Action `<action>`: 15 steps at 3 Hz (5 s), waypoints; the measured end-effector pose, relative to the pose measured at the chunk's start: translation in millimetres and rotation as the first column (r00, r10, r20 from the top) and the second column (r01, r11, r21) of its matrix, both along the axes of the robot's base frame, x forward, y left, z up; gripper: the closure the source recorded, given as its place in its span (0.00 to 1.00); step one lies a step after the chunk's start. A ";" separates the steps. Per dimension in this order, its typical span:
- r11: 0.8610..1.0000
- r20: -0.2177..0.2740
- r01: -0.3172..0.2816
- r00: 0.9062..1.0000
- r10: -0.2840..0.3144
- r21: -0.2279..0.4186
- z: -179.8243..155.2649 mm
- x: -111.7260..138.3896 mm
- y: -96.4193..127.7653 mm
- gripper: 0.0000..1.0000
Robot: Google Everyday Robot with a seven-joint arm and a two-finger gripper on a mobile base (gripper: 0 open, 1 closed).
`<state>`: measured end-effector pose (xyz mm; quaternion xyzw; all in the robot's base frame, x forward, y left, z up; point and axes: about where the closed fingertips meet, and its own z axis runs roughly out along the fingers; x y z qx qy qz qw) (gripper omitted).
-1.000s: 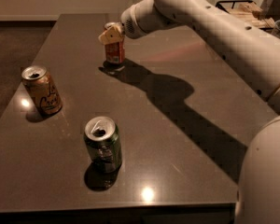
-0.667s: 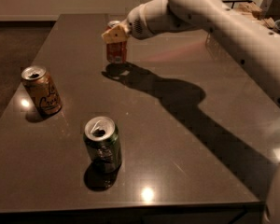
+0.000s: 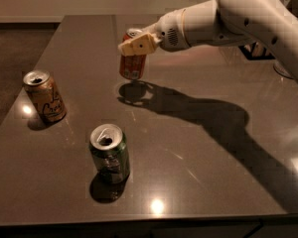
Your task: Move coke can near green can
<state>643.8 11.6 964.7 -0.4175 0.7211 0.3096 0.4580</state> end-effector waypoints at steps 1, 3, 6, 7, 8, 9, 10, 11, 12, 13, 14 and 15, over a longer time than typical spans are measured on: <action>1.000 0.000 0.000 1.000 0.000 0.000 0.0 0.0 0.1 1.00; 0.996 -0.029 -0.084 0.996 0.083 -0.016 -5.8 -10.3 -12.6 1.00; 0.942 0.017 -0.335 0.942 0.335 0.008 13.9 -138.3 -28.6 1.00; 0.905 0.041 -0.425 0.904 0.425 -0.005 5.6 -168.1 -17.6 1.00; 0.869 0.054 -0.490 0.868 0.493 -0.071 -11.5 -185.5 -23.0 1.00; 0.814 0.058 -0.568 0.815 0.577 -0.125 -23.6 -199.4 -31.0 1.00; 0.757 0.042 -0.633 0.762 0.646 -0.160 -35.0 -211.8 -37.6 1.00; 0.713 0.027 -0.679 0.720 0.693 -0.175 -44.4 -221.6 -38.8 1.00; 0.688 0.011 -0.703 0.698 0.716 -0.180 -53.6 -228.3 -38.2 0.82; 0.674 0.004 -0.715 0.685 0.728 -0.186 -58.9 -231.9 -35.3 0.60; 0.675 0.007 -0.714 0.686 0.727 -0.187 -58.4 -231.3 -33.3 0.37; 0.675 0.009 -0.713 0.687 0.727 -0.188 -58.1 -231.0 -31.2 0.14</action>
Offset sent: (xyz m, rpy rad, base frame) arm 0.0041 0.0019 -0.0083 -0.0310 0.0231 0.0722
